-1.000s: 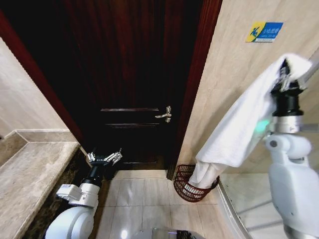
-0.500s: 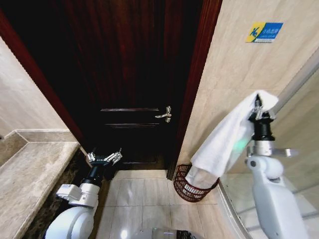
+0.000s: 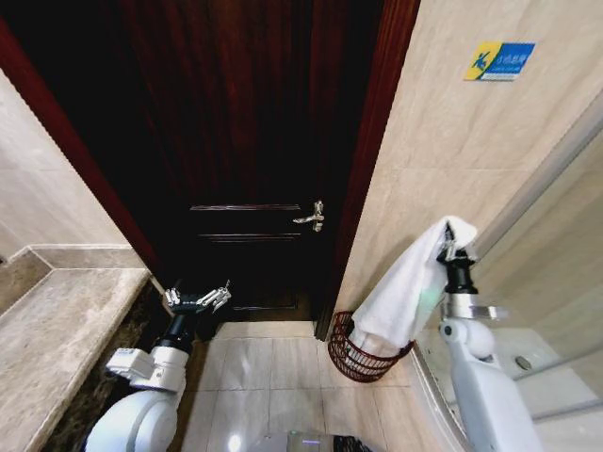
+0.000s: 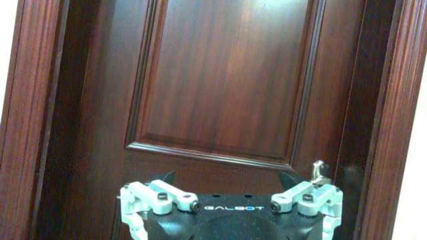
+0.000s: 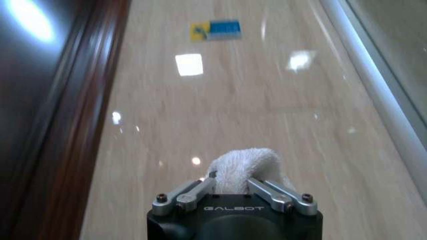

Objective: Discard the used towel into the hamper.

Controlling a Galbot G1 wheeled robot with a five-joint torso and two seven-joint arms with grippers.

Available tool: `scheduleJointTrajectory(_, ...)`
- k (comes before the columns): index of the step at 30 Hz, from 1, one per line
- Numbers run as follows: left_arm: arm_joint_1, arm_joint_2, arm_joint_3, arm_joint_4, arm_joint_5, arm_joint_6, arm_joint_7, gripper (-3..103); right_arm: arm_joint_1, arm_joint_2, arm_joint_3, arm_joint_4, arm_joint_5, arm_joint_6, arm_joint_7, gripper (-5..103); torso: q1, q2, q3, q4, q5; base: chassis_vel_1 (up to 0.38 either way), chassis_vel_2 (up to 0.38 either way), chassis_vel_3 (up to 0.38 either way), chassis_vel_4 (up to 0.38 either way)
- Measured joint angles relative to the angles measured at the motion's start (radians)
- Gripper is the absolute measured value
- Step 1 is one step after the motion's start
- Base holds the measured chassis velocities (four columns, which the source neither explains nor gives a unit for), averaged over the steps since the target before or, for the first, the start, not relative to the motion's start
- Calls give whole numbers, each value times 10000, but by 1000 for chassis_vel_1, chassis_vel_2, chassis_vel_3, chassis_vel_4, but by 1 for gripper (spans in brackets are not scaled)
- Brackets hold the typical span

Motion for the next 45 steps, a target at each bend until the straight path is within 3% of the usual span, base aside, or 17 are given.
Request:
scheduleJointTrajectory(15,0,-1,0,0,0,0,0,100,684,198,-447,-3365,-424,812,-34,4,0,0,0,-1,0,0,0,0,0)
scheduleJointTrajectory(20,0,-1,0,0,0,0,0,100,1321,251,-889,-5652,-285,1313,-329,4,0,0,0,-3,-2,0,0,0,0)
scheduleJointTrajectory(22,-1,-1,1,0,0,0,0,100,1899,310,-1024,-7086,88,1556,-624,4,2,-1,1,8,8,0,0,0,0)
scheduleJointTrajectory(24,0,-1,1,0,0,0,0,100,1914,299,-912,-7290,290,1502,-695,4,3,-2,1,9,8,0,0,0,0)
scheduleJointTrajectory(26,0,0,-1,0,0,0,-1,100,1953,289,-535,-7747,407,1326,-828,4,1,0,0,-9,-19,0,0,0,0)
scheduleJointTrajectory(29,0,0,1,0,0,0,-1,100,2043,370,-444,-7963,290,1035,-837,4,2,-1,1,-6,6,0,0,0,0)
scheduleJointTrajectory(37,0,0,0,0,0,0,0,100,2151,872,-448,-8236,-358,542,-817,4,1,-1,0,1,-2,0,0,0,0)
scheduleJointTrajectory(45,0,0,0,0,0,0,0,100,2223,1249,-395,-9000,-946,534,-837,4,0,0,0,-1,-4,0,0,0,0)
